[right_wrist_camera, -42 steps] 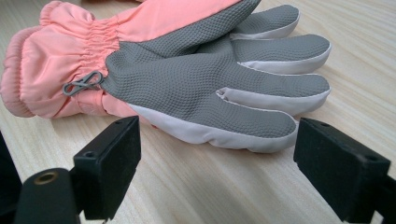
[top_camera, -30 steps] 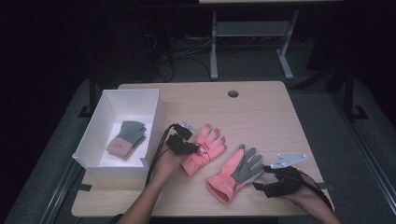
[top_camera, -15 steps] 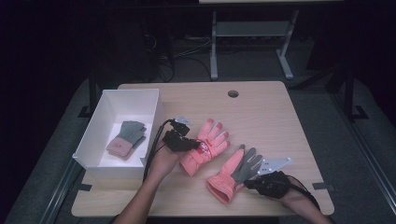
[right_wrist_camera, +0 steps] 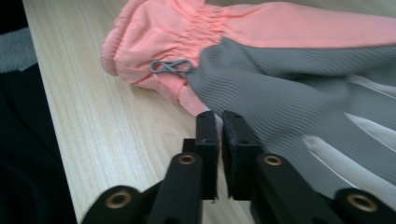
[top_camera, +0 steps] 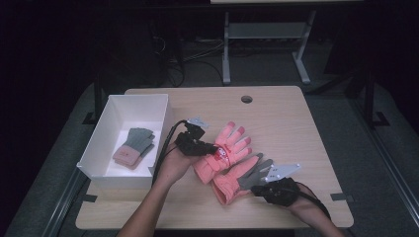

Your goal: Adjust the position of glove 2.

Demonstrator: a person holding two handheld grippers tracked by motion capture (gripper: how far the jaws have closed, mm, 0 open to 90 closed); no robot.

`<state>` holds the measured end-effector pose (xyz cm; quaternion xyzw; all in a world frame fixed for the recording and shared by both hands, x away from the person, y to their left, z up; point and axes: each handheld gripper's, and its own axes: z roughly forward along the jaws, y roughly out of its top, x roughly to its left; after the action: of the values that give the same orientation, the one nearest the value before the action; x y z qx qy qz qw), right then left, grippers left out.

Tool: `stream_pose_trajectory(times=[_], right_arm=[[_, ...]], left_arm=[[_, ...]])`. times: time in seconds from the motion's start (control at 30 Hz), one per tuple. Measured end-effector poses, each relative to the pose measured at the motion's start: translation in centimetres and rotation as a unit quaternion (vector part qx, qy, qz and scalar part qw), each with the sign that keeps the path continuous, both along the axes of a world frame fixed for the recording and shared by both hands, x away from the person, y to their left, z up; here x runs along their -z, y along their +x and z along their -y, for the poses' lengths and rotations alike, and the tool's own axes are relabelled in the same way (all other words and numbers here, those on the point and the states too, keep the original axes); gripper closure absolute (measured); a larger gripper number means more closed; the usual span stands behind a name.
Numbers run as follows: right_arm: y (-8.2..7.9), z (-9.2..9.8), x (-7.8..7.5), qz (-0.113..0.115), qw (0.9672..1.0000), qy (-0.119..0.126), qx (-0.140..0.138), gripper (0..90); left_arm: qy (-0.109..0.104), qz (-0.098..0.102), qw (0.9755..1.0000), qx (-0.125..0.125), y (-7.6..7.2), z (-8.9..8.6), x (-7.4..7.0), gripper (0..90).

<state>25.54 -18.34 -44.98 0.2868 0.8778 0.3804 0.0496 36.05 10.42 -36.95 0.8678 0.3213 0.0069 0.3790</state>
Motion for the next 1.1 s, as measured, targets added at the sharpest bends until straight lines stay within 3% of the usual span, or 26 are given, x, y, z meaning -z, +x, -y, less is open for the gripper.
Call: stream_pose_trajectory(times=[0.13, 0.33, 0.57, 0.7, 0.83, 1.1], right_arm=[[0.1, 1.6, -0.1, 0.001, 0.9998, 0.003, 0.02, 73.1], [0.1, 3.9, -0.4, 0.003, 0.9988, 0.006, 0.049, 72.2], [0.8, 6.9, -0.6, 0.017, 0.994, 0.005, 0.108, 72.5], [1.3, 8.2, -0.7, 0.017, 0.9883, 0.007, 0.151, 72.5], [1.5, 8.8, -0.7, 0.021, 0.9862, 0.011, 0.164, 72.5], [1.5, 8.9, -0.9, 0.026, 0.9855, 0.011, 0.167, 72.2]], left_arm=[[-0.004, -0.002, 0.9998, 0.018, 0.0, 1.0, -0.6, 83.4], [0.0, -0.008, 0.9988, 0.049, -0.3, 2.8, -1.3, 83.3], [0.013, -0.009, 0.9961, 0.087, -1.2, 5.4, -1.6, 83.3], [0.023, -0.012, 0.9943, 0.103, -1.7, 6.6, -1.4, 83.3], [0.033, -0.02, 0.9928, 0.114, -2.0, 7.3, -0.7, 83.2], [0.053, -0.041, 0.991, 0.116, -1.8, 8.1, 2.0, 83.2]])
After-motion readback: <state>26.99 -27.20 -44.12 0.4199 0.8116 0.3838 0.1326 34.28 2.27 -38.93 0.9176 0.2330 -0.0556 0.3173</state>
